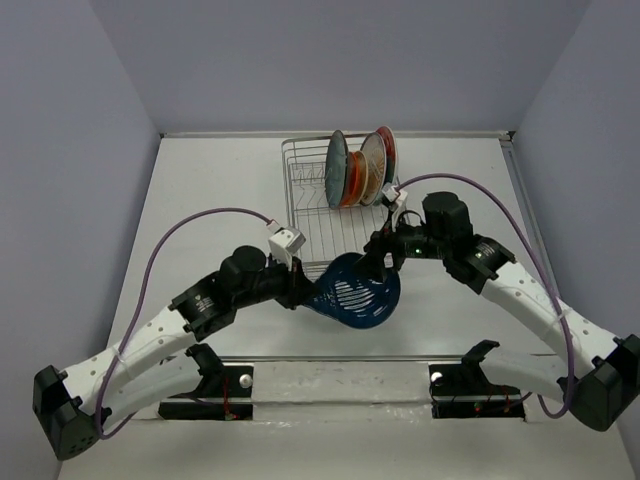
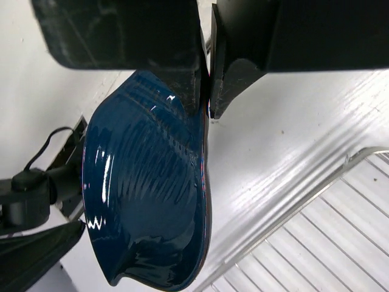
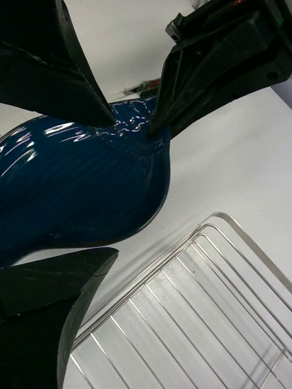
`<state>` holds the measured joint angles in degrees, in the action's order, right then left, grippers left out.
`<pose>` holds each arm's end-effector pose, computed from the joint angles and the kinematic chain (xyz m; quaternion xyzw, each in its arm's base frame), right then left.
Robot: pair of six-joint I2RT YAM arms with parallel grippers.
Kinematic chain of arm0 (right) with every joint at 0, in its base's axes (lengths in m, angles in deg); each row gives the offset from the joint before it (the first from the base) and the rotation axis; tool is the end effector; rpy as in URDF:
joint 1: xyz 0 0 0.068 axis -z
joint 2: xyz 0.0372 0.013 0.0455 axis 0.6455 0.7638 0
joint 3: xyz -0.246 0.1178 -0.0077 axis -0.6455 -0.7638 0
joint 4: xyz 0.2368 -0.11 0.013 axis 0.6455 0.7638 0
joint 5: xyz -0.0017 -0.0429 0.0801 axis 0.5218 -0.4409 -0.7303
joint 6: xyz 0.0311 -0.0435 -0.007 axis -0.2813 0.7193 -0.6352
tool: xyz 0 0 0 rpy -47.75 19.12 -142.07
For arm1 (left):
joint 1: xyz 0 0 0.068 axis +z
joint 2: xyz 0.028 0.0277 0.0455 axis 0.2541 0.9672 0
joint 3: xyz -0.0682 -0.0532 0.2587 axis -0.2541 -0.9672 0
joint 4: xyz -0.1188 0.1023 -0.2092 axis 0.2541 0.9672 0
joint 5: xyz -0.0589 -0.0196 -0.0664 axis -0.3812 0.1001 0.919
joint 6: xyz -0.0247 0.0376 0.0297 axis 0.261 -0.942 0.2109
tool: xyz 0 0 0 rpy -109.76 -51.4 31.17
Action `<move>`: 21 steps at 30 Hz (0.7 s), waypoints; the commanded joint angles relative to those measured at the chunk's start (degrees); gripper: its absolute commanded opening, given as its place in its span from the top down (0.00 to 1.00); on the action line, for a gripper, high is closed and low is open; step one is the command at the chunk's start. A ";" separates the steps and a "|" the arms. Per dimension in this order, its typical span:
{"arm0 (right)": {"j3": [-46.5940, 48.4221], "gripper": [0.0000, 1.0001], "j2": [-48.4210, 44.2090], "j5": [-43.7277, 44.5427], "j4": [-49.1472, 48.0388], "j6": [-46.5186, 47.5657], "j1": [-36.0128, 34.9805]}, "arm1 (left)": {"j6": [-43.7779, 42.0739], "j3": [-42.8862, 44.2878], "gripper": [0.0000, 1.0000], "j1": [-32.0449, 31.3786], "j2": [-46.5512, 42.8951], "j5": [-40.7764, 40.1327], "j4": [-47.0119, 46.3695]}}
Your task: Load the plates into the dish rack
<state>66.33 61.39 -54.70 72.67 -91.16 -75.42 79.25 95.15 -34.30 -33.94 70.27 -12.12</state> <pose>0.1775 0.1492 0.3328 -0.3441 0.7458 0.4111 0.3955 0.1174 -0.1471 0.2923 0.2468 0.7550 -0.4220 0.4369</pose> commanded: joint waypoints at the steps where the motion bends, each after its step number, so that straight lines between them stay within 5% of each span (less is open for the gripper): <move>1: 3.00 0.16 3.98 -7.04 -1.83 1.20 0.15 | -2.20 6.22 0.94 0.59 -2.94 5.22 -3.16; 13: 0.63 0.20 7.24 -13.45 -2.53 0.76 -0.99 | -5.27 12.20 0.94 2.78 -3.03 6.01 -0.17; 16: 0.54 0.28 8.65 -15.91 -2.88 0.68 -2.39 | -5.89 12.81 0.94 3.31 -2.50 4.70 0.53; 18: 0.10 0.41 8.57 -16.88 -4.28 0.24 -3.19 | -5.98 12.99 0.94 3.92 -2.32 4.17 0.62; 19: -0.86 0.62 7.96 -16.97 -7.24 -1.33 -3.71 | -5.80 13.08 0.94 4.19 -2.32 3.99 0.53; 21: -1.92 0.85 7.25 -16.80 -10.86 -3.44 -3.71 | -5.37 13.34 0.94 4.71 -2.32 2.42 0.71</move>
<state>65.72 70.40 -64.89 70.27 -91.27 -76.47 72.35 103.39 -30.95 -35.12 74.56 -0.65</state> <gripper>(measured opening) 0.335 0.135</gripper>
